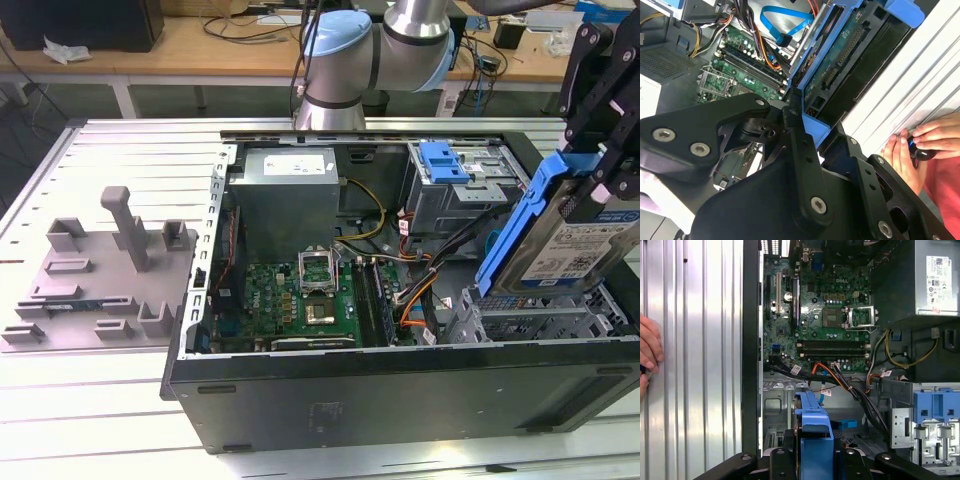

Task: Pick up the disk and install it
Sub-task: 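Insert the disk into the insertion slot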

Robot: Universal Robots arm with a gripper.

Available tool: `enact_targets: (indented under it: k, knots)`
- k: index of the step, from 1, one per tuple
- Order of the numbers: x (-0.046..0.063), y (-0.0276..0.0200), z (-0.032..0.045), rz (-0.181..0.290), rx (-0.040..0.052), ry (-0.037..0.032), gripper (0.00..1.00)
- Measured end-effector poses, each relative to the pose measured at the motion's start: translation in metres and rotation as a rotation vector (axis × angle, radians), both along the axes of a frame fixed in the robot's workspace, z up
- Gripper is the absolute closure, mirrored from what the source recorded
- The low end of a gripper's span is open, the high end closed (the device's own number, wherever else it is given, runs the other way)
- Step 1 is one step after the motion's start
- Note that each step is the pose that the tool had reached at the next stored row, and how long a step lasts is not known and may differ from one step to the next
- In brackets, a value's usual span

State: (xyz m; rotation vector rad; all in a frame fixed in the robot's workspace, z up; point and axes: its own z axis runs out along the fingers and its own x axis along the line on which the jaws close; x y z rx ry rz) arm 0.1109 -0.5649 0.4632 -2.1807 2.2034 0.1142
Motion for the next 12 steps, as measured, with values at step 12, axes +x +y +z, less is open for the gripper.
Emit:
enact_targets:
  k: [12]
  knots:
    - [-0.0007, -0.0003, -0.0054, -0.002, -0.0001, -0.0024, 0.64]
